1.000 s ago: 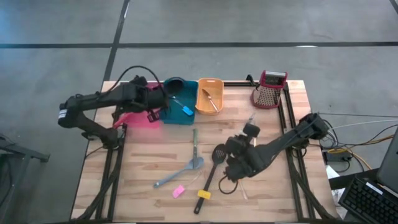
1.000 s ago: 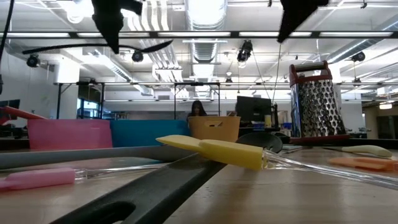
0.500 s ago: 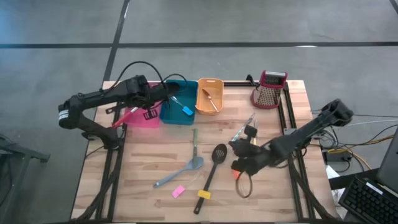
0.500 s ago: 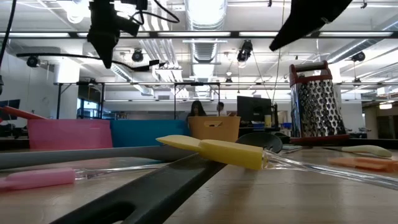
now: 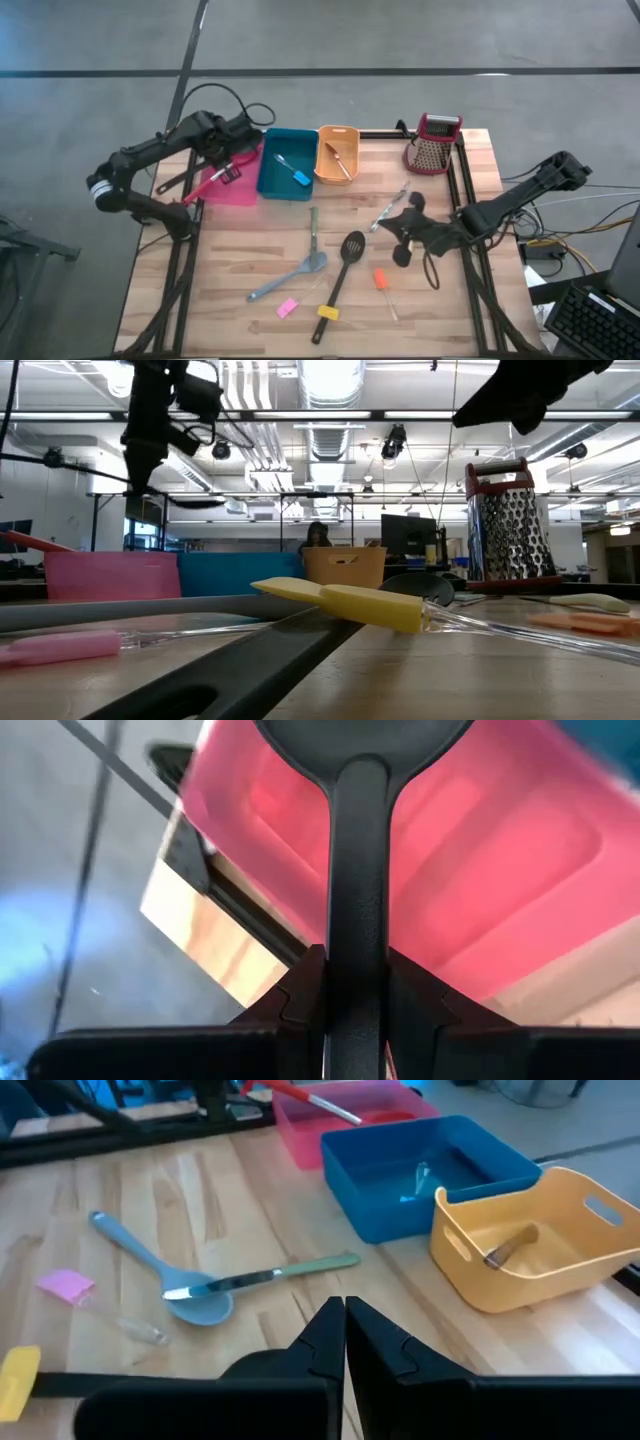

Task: Pick & Place Kitchen Items
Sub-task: Put the black serving spoon into the pink bin

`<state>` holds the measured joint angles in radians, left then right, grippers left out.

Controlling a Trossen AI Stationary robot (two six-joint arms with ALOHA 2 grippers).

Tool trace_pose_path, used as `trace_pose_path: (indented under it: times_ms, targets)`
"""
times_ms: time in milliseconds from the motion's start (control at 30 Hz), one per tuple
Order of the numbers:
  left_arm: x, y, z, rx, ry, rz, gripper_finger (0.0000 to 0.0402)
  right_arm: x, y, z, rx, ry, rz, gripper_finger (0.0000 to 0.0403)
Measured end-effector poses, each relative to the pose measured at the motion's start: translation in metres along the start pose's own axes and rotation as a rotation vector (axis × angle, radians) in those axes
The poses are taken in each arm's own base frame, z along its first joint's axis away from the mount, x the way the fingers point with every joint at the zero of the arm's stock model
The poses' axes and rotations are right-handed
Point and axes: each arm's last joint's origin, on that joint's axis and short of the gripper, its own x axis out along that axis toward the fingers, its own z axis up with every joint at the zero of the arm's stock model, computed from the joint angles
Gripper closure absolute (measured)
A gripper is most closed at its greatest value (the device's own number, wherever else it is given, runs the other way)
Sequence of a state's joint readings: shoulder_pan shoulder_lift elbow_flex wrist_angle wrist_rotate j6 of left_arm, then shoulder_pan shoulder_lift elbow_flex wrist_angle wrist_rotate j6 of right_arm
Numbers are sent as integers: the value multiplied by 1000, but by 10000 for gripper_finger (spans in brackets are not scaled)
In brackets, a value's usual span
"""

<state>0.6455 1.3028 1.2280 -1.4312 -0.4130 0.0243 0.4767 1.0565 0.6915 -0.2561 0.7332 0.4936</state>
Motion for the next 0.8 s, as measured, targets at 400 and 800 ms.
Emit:
trace_pose_path:
  times_ms: [400,800]
  targets:
    - [52,-5,-4,13,51,-83,330,-3,0,8,41,-67,-26,394]
    - [69,-2,-1,-31,85,-163,330,-2,1,8,42,-70,-24,394]
